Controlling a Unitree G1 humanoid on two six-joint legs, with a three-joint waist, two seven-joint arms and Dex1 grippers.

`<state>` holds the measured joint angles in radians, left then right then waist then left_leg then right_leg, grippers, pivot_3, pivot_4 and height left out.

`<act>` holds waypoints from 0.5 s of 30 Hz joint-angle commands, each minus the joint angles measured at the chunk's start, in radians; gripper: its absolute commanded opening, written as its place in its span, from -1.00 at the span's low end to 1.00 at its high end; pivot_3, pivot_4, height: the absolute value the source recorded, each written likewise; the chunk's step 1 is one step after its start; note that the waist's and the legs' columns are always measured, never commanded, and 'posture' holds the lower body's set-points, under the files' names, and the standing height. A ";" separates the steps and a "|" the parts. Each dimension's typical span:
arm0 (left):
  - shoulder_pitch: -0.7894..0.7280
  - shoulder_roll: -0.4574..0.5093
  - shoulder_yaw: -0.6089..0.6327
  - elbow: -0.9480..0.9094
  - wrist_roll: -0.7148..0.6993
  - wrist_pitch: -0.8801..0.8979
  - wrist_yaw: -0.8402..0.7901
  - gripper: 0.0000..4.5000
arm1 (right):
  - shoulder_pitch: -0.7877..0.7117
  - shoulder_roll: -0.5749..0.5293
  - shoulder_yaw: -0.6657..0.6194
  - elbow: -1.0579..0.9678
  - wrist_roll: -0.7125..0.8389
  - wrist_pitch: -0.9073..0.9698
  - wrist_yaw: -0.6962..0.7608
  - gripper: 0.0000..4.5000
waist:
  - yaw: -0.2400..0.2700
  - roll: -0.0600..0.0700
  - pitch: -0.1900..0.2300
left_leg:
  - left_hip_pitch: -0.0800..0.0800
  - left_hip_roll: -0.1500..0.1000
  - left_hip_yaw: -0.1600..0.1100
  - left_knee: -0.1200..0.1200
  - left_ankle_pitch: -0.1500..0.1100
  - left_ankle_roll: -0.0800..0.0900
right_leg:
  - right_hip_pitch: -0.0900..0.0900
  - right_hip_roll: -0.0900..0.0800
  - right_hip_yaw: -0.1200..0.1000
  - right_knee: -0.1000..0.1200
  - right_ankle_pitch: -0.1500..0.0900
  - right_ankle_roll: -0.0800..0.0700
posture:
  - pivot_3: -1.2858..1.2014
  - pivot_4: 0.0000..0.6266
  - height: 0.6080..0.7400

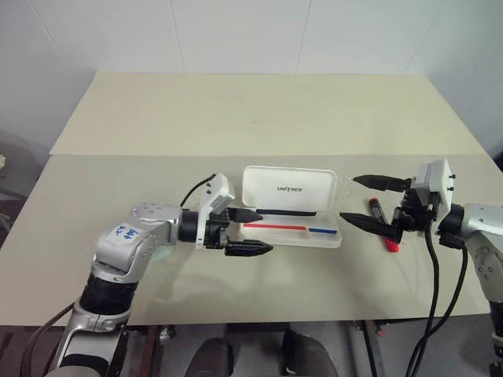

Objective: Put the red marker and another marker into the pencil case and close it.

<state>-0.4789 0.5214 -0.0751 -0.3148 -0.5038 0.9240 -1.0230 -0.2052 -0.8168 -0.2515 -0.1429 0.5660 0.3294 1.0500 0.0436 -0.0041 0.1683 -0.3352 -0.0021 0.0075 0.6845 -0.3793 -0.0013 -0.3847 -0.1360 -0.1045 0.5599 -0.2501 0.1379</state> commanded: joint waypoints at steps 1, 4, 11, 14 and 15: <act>0.036 0.030 0.021 -0.042 -0.018 -0.091 -0.024 0.98 | 0.035 0.002 -0.051 -0.039 -0.031 0.004 -0.079 1.00 | -0.003 0.000 0.000 | 0.000 0.000 0.000 0.000 0.000 0.000 | 0.000 0.000 0.000 0.000 0.000 0.000 | 0.03 -0.52 1.00; 0.081 0.029 0.056 -0.022 -0.023 -0.183 -0.025 0.98 | 0.063 0.007 -0.063 -0.021 -0.102 0.021 -0.206 1.00 | -0.008 0.000 0.000 | 0.000 0.000 0.001 0.000 0.000 0.000 | 0.000 0.000 0.000 0.000 0.000 0.000 | 0.03 -0.52 1.00; 0.132 -0.064 0.058 0.189 0.026 -0.475 -0.038 0.98 | 0.116 0.043 -0.071 -0.080 -0.133 0.078 -0.328 1.00 | -0.013 0.002 -0.001 | 0.000 0.000 0.001 0.000 0.000 0.000 | 0.001 0.000 0.000 -0.001 0.000 0.000 | 0.03 -0.52 1.00; 0.126 -0.091 0.006 0.262 0.059 -0.566 -0.078 0.98 | 0.119 0.046 -0.075 -0.111 -0.125 0.104 -0.336 1.00 | -0.012 0.003 -0.001 | 0.001 0.000 0.001 0.000 0.000 0.000 | 0.001 0.000 0.000 -0.001 0.000 0.000 | 0.03 -0.52 1.00; 0.124 -0.102 -0.005 0.279 0.066 -0.590 -0.086 0.98 | 0.119 0.046 -0.077 -0.113 -0.125 0.108 -0.336 1.00 | -0.010 0.003 -0.002 | 0.001 0.000 0.001 0.000 0.000 0.000 | 0.002 0.000 0.000 -0.001 0.000 0.000 | 0.03 -0.52 1.00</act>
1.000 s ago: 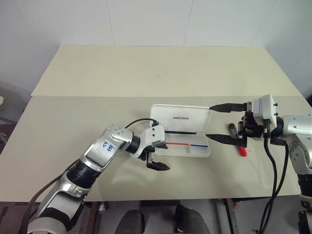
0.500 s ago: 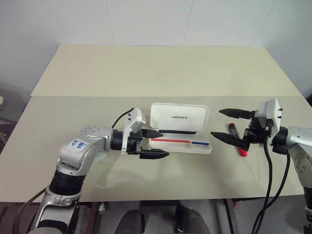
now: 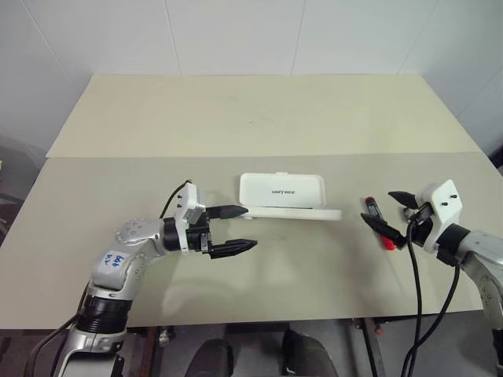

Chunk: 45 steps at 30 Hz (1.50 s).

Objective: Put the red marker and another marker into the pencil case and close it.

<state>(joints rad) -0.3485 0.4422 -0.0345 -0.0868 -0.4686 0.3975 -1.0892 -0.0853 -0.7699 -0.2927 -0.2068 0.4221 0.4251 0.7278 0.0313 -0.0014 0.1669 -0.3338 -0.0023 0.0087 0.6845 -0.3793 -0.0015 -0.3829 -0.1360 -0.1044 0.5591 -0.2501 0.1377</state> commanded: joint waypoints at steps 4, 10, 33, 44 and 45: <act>-0.022 -0.071 -0.078 0.095 0.040 -0.142 -0.038 0.98 | 0.002 -0.005 -0.042 -0.051 0.012 0.029 -0.019 1.00 | 0.014 0.001 -0.001 | 0.000 0.000 0.000 0.001 0.000 0.000 | 0.001 0.000 0.000 0.000 0.001 -0.001 | 0.03 -0.52 1.00; -0.040 -0.091 -0.053 0.032 -0.023 -0.129 -0.041 0.98 | 0.044 0.007 -0.063 -0.077 0.000 0.102 -0.088 1.00 | 0.017 0.001 -0.001 | -0.001 0.000 -0.001 0.000 0.000 0.001 | 0.000 0.000 0.000 0.000 0.002 -0.002 | 0.03 -0.52 1.00; -0.125 0.032 0.050 -0.173 -0.182 0.046 0.017 1.00 | 0.146 0.273 0.001 -0.044 -0.102 0.122 -0.338 0.83 | -0.007 0.002 -0.002 | 0.000 0.001 -0.002 -0.001 0.000 0.001 | 0.000 0.002 0.000 0.000 0.001 -0.002 | 0.03 -0.52 1.00; -0.143 0.047 0.064 -0.161 -0.177 0.036 0.025 1.00 | 0.107 0.276 0.026 -0.040 -0.102 0.130 -0.346 -0.72 | -0.008 0.002 -0.002 | 0.001 0.001 -0.002 -0.001 0.000 0.001 | 0.000 0.002 0.001 0.000 0.002 -0.003 | 0.03 -0.52 1.00; -0.144 0.046 0.064 -0.160 -0.175 0.035 0.026 1.00 | 0.104 0.274 0.025 -0.037 -0.104 0.131 -0.347 -0.72 | -0.008 0.002 -0.002 | 0.000 0.001 -0.002 -0.001 0.000 0.001 | 0.000 0.002 0.001 0.000 0.002 -0.003 | 0.03 -0.52 1.00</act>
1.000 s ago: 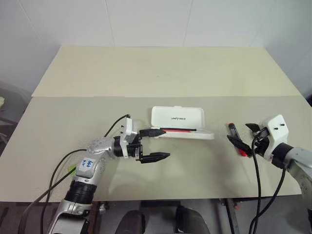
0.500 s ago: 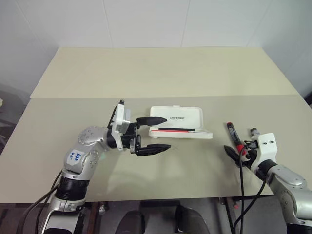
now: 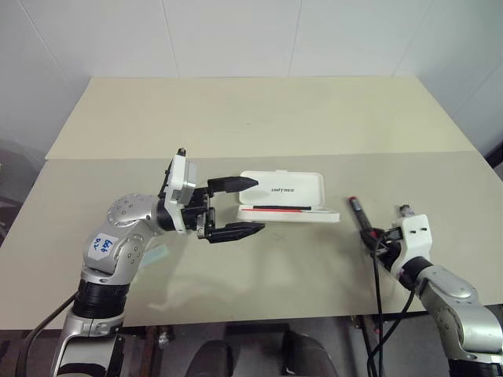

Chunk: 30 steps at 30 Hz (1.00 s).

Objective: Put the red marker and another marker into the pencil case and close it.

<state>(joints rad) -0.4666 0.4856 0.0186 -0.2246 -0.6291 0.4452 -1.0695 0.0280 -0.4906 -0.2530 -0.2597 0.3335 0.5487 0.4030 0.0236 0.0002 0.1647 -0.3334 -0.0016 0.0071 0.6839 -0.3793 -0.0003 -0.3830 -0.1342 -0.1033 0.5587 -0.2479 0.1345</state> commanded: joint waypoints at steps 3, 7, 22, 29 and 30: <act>-0.027 0.005 0.012 -0.015 -0.004 -0.023 0.008 1.00 | -0.044 -0.028 -0.012 0.037 -0.029 0.000 -0.016 -0.72 | -0.001 0.000 0.000 | 0.000 0.000 0.000 0.000 0.000 0.000 | -0.001 0.000 0.000 0.000 0.000 0.000 | 0.03 -0.52 1.00; -0.020 0.016 0.020 -0.006 0.010 -0.039 0.012 1.00 | -0.133 -0.074 -0.030 0.072 -0.038 -0.011 -0.007 -0.72 | 0.000 0.001 0.001 | -0.001 0.000 0.000 0.000 0.000 0.000 | -0.002 0.000 0.000 0.000 0.000 0.000 | 0.03 -0.52 1.00; 0.033 0.073 0.081 0.022 0.035 -0.090 0.038 1.00 | -0.646 -0.144 0.178 0.381 -0.044 -0.227 0.356 -0.72 | -0.011 0.002 0.001 | -0.004 0.001 0.003 -0.004 0.000 0.000 | -0.008 0.002 -0.001 0.000 0.000 0.000 | 0.03 -0.52 1.00; 0.073 0.103 0.097 0.019 0.041 -0.115 0.037 1.00 | -0.756 -0.065 0.304 0.604 -0.078 -0.381 0.571 -0.72 | -0.010 0.001 0.002 | -0.005 0.001 0.002 -0.003 0.000 0.000 | -0.008 0.000 -0.001 0.000 0.000 0.000 | 0.03 -0.52 1.00; 0.081 0.107 0.100 0.015 0.042 -0.117 0.038 1.00 | -0.769 -0.055 0.321 0.634 -0.084 -0.396 0.601 -0.72 | -0.013 0.001 0.002 | -0.005 0.001 0.002 -0.003 0.000 -0.001 | -0.008 0.000 -0.002 0.000 0.000 0.000 | 0.03 -0.52 1.00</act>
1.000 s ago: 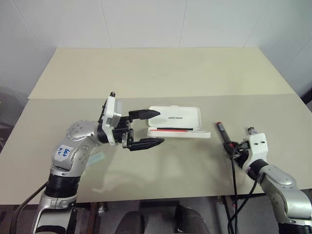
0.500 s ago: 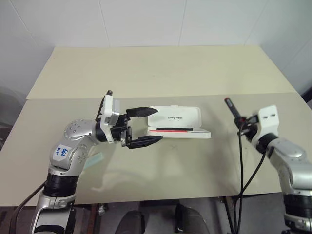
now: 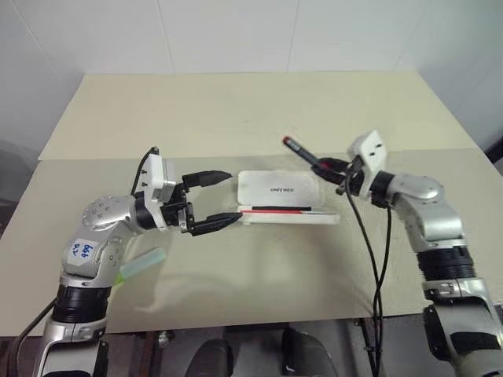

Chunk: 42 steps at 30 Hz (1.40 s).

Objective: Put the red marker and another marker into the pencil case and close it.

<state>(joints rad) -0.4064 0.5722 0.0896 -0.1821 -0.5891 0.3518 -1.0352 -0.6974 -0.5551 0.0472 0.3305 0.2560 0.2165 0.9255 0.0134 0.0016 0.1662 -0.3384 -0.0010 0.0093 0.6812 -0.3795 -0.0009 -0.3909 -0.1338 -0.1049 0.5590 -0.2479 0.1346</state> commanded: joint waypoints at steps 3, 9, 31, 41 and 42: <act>0.051 0.038 0.044 -0.040 0.009 -0.032 0.003 1.00 | -0.072 0.022 0.064 0.121 -0.039 -0.115 0.155 -0.72 | -0.016 0.000 0.000 | 0.000 0.000 -0.001 -0.001 0.000 0.000 | 0.000 0.000 -0.001 0.000 0.000 0.000 | 0.03 -0.52 1.00; 0.094 0.067 0.064 -0.051 0.018 -0.049 0.008 1.00 | -0.063 0.029 0.094 0.101 -0.049 -0.124 0.242 -0.72 | -0.018 0.000 0.000 | 0.000 0.001 -0.001 0.000 0.000 -0.001 | 0.000 0.000 -0.002 0.000 0.000 0.000 | 0.03 -0.52 1.00; 0.153 0.073 0.047 -0.121 0.026 -0.038 0.063 1.00 | 0.191 -0.032 0.164 -0.290 -0.029 -0.034 0.390 -0.72 | -0.015 0.000 0.000 | 0.001 0.001 0.000 0.001 -0.001 -0.002 | 0.000 0.000 -0.002 0.001 0.000 0.000 | 0.03 -0.52 1.00; 0.139 0.079 0.039 -0.109 0.030 -0.040 0.055 1.00 | 0.096 -0.019 0.136 -0.184 -0.022 -0.107 0.382 -0.72 | -0.015 0.000 0.000 | 0.001 0.001 0.000 0.001 -0.001 -0.002 | 0.000 0.000 -0.002 0.001 0.000 0.000 | 0.03 -0.52 1.00; 0.138 0.080 0.039 -0.108 0.031 -0.040 0.055 1.00 | 0.090 -0.018 0.134 -0.176 -0.020 -0.107 0.380 -0.72 | -0.015 0.000 0.000 | 0.001 0.001 0.000 0.001 -0.001 -0.002 | 0.000 0.000 -0.002 0.001 0.000 0.000 | 0.03 -0.52 1.00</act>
<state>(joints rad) -0.2564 0.6389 0.1261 -0.2674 -0.5618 0.3195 -0.9770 -0.5906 -0.5755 0.2182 0.1509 0.2140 0.1264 1.3138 -0.0011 0.0018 0.1664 -0.3371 0.0005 0.0087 0.6822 -0.3804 -0.0033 -0.3906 -0.1334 -0.1068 0.5600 -0.2479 0.1344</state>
